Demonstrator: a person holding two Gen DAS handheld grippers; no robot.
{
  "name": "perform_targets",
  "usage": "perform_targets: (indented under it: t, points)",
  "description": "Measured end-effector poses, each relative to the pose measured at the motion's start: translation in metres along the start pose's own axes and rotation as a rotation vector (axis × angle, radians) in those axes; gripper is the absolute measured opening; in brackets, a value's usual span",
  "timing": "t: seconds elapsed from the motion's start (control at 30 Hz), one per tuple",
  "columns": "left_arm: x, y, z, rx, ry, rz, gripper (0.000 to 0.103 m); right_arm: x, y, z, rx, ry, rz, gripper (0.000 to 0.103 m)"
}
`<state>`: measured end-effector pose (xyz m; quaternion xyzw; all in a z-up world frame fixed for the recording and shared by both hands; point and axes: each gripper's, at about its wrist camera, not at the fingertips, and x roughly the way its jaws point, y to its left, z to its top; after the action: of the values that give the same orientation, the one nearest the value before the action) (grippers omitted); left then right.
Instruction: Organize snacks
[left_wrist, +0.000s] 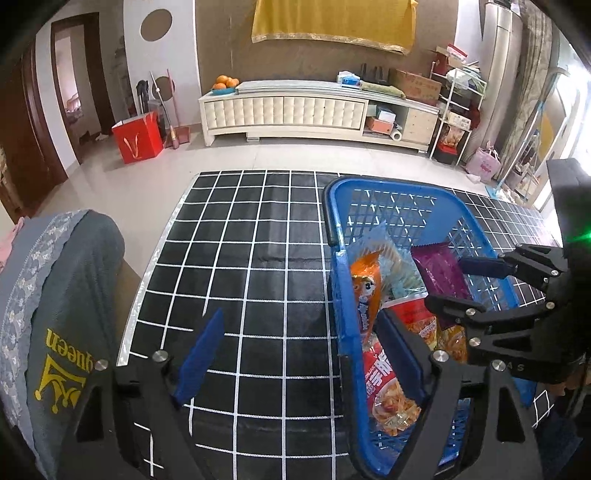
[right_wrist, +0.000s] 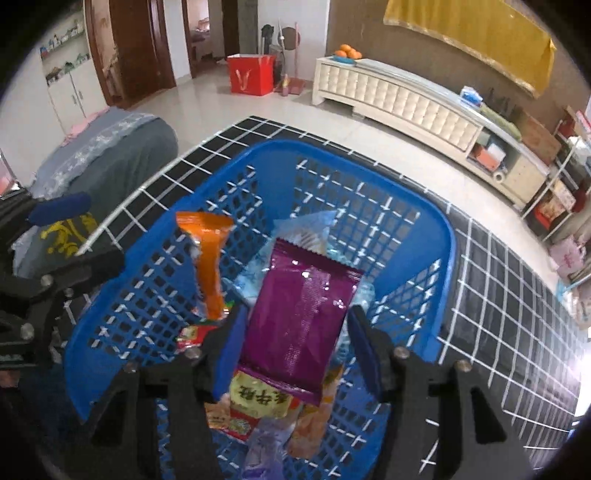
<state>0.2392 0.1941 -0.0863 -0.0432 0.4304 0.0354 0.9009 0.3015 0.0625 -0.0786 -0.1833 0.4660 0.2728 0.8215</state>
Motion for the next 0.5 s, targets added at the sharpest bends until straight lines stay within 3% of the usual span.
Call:
perform_targets:
  t: [0.1, 0.33, 0.5]
  points:
    - [-0.003, -0.001, -0.001, -0.010, -0.003, -0.003, 0.082, 0.004, -0.001, 0.000, 0.004, 0.016, 0.005, 0.075]
    - [-0.021, -0.008, -0.005, -0.010, -0.036, -0.010, 0.082, -0.017, -0.006, -0.004, 0.060, -0.014, 0.031, 0.076]
    - [-0.045, -0.022, -0.011, 0.006, -0.078, -0.005, 0.082, -0.056, -0.009, -0.016, 0.076, -0.088, -0.007, 0.076]
